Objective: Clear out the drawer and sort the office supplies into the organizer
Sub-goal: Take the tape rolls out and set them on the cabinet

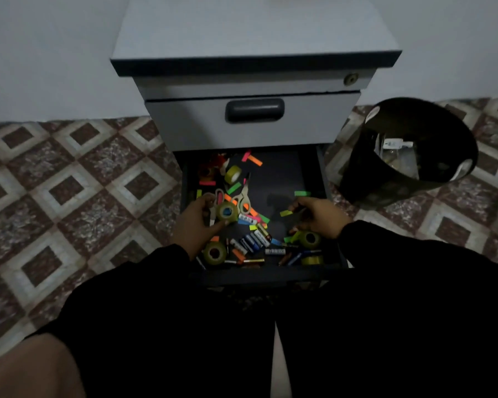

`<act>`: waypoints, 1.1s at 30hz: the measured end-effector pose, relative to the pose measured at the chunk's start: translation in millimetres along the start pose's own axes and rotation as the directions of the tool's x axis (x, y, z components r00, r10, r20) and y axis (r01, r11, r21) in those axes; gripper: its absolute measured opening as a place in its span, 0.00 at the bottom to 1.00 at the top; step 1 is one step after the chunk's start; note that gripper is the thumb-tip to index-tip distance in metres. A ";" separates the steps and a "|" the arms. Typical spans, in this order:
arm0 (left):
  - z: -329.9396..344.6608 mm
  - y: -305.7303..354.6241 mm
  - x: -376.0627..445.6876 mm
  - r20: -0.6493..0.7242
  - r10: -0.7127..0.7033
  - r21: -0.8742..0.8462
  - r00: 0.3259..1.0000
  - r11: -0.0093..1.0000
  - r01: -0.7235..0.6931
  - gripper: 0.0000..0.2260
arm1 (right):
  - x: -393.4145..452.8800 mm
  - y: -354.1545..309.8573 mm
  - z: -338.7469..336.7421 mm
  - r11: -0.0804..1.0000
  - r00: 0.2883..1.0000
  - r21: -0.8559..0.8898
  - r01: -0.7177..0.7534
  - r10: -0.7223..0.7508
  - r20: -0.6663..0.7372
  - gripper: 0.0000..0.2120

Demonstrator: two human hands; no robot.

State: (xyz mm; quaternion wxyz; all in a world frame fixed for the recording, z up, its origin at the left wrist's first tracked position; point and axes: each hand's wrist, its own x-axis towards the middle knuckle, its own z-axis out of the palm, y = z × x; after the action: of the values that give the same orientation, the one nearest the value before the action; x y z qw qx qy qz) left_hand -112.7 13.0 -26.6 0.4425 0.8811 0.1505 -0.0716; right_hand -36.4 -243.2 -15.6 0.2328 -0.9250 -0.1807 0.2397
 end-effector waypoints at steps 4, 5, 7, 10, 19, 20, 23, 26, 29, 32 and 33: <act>14.7 -3.6 13.3 0.027 0.001 0.053 1.000 0.999 -0.003 0.27 | 18.3 16.8 11.3 0.997 0.989 -0.062 -0.037 0.045 0.140 0.22; 18.2 -5.3 16.8 0.025 0.003 0.049 1.000 0.999 -0.004 0.28 | 20.8 18.9 14.2 0.995 0.984 -0.088 -0.043 0.057 0.167 0.23; 23.6 -9.0 22.6 0.023 -0.001 0.048 1.000 0.999 -0.001 0.29 | 23.5 22.9 21.0 0.991 0.981 -0.122 -0.050 0.072 0.182 0.26; 27.4 -15.2 30.9 -0.007 -0.007 0.056 1.000 0.998 0.007 0.29 | 22.1 28.0 35.0 0.989 0.985 -0.094 -0.115 0.126 0.118 0.33; 28.5 -23.0 40.0 -0.018 -0.006 0.017 1.000 1.000 0.006 0.30 | 17.3 18.9 79.5 0.912 0.949 0.290 -0.289 0.313 -0.039 0.42; 29.6 -23.9 40.8 -0.015 -0.003 0.022 1.000 1.000 0.004 0.30 | 19.1 18.1 82.6 0.913 0.947 0.281 -0.296 0.320 -0.042 0.43; 32.7 -26.3 41.9 -0.007 0.002 0.027 1.000 1.000 -0.002 0.30 | 23.0 13.5 85.8 0.925 0.958 0.284 -0.250 0.279 -0.065 0.43; 36.0 -30.2 44.0 -0.001 0.001 0.035 1.000 0.999 -0.001 0.30 | 26.6 8.4 84.5 0.918 0.974 0.353 -0.180 0.218 -0.069 0.42; 38.5 -32.3 46.6 0.008 -0.006 0.043 1.000 0.999 0.005 0.31 | 31.0 6.0 81.9 0.895 0.983 0.427 -0.130 0.173 -0.062 0.42; 42.1 -34.8 49.2 0.019 -0.007 0.087 1.000 0.996 0.005 0.32 | 35.4 7.8 79.2 0.848 0.966 0.511 -0.138 0.230 -0.122 0.40; 43.4 -35.7 50.4 0.023 -0.010 0.093 1.000 0.996 0.008 0.33 | 37.4 10.4 79.3 0.846 0.954 0.513 -0.145 0.257 -0.154 0.38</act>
State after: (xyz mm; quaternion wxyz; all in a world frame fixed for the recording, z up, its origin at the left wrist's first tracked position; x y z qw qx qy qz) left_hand -76.6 8.5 -92.7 0.4025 0.8992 0.1458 -0.0907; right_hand -45.3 -207.9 -96.0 0.4542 -0.8683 0.0120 0.1990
